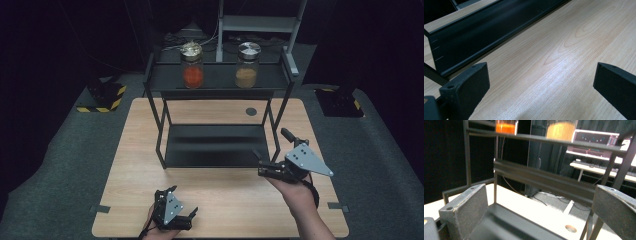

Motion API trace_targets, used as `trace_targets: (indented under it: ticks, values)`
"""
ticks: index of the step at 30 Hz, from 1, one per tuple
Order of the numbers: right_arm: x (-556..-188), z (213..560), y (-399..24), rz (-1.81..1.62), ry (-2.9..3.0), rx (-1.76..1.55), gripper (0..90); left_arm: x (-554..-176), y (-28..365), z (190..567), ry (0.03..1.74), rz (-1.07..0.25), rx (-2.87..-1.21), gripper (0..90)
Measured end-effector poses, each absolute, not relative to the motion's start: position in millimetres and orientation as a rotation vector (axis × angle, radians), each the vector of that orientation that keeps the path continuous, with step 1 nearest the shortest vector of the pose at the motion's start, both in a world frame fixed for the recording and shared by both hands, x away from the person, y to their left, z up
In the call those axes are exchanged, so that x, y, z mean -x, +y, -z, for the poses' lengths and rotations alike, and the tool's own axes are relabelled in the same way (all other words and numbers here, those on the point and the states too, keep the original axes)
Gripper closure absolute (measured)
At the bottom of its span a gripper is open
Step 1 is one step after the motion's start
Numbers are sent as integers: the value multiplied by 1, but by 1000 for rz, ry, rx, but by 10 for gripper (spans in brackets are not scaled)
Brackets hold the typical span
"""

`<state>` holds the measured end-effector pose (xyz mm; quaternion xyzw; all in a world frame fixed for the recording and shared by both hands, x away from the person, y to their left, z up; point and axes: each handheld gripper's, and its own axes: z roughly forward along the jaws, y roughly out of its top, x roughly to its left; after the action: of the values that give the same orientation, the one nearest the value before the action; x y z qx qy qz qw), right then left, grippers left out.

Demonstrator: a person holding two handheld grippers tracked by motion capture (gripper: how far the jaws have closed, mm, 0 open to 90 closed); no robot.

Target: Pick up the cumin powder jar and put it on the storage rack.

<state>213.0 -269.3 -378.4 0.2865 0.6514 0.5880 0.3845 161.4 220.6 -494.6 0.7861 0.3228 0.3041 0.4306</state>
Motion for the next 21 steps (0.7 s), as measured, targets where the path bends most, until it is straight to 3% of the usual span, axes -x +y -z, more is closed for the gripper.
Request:
trace_targets:
  ticks: [21]
  values:
    - [-190,449,-285,-1361,1762,-800,0,-160,218,495,800,-772,-1970,9]
